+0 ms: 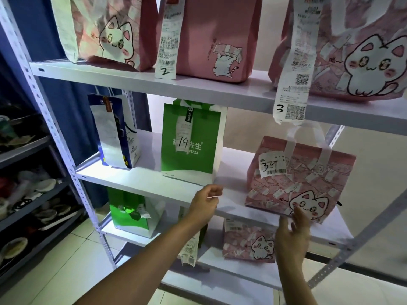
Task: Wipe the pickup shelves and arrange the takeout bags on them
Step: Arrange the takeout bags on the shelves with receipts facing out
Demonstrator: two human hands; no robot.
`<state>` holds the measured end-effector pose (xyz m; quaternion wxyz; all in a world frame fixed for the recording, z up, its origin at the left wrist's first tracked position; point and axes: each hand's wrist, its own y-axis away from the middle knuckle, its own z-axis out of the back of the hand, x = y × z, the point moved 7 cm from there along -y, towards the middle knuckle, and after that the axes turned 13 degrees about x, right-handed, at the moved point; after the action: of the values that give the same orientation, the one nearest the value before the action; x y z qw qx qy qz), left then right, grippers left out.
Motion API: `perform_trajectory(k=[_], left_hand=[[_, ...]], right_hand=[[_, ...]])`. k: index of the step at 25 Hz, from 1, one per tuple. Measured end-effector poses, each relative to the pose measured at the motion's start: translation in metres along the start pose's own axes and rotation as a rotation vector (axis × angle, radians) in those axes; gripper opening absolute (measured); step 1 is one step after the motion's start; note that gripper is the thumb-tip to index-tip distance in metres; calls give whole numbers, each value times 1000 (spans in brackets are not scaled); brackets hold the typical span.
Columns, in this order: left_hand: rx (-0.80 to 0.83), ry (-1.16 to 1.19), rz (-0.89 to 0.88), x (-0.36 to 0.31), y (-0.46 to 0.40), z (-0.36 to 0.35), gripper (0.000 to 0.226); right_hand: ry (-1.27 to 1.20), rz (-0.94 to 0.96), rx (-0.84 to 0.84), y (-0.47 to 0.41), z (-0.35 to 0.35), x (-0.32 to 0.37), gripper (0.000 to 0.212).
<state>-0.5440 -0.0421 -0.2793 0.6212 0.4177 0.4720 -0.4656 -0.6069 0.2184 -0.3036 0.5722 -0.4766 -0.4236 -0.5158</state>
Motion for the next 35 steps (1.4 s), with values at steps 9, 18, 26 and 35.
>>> perform_trajectory(k=[9,18,26,35], left_hand=[[52,67,19,28,24,78,34],[286,-89,-14,0,-15,20,39],[526,-79,7,-15,-58,-77,66],[468,-71,-19,-11,-80,-85,71]], right_hand=[[150,-63,-21,19,-72,17,57],[235,-144,-280,-36,36,8,84],[134,-56,-161,-80,54,-6,73],[94,-56,-163,-104,59,-21,71]])
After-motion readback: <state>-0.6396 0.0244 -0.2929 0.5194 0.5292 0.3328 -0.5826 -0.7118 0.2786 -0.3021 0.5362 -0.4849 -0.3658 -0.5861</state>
